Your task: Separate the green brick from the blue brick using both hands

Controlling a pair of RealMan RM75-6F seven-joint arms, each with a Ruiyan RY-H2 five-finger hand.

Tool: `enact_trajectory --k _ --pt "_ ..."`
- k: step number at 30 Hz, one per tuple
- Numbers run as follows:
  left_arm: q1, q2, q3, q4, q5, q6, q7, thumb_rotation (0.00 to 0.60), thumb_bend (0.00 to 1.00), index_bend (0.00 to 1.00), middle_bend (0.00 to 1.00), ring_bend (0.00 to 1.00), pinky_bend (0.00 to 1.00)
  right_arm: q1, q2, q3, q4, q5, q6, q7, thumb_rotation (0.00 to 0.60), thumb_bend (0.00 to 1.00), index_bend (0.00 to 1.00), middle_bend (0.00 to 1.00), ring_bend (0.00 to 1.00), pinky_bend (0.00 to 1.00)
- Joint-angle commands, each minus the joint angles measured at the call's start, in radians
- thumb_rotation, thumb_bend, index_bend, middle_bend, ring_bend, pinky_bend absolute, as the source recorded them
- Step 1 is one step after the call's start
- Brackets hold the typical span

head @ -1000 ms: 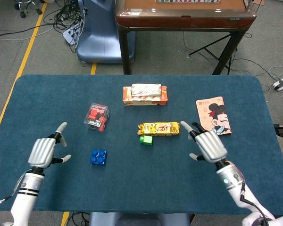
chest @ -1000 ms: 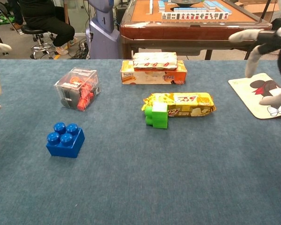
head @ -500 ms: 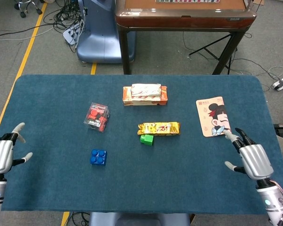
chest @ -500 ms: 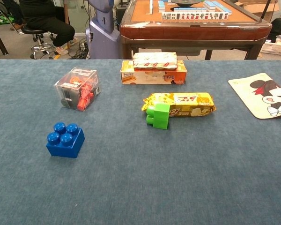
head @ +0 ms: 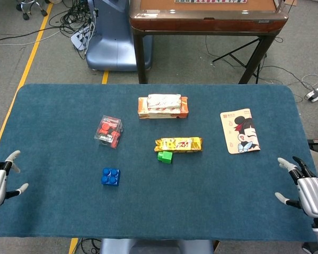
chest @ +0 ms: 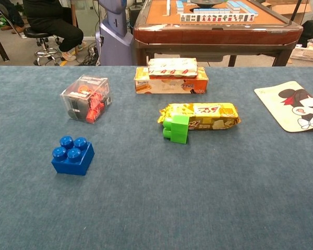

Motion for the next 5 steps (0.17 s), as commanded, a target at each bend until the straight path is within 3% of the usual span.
enact_trajectory --k 1,5 --pt "0.003 -0.001 0.000 -0.003 0.003 -0.006 0.001 0.600 0.00 0.18 0.46 0.36 0.49 0.001 -0.002 0.007 0.004 -0.003 -0.012 0.004 0.600 0.00 0.18 0.29 0.29 0.42" --pt "0.006 -0.006 0.001 -0.006 0.005 -0.018 0.015 0.600 0.00 0.18 0.46 0.36 0.49 0.008 0.001 0.017 0.002 -0.004 -0.042 0.003 0.600 0.00 0.19 0.29 0.29 0.42"
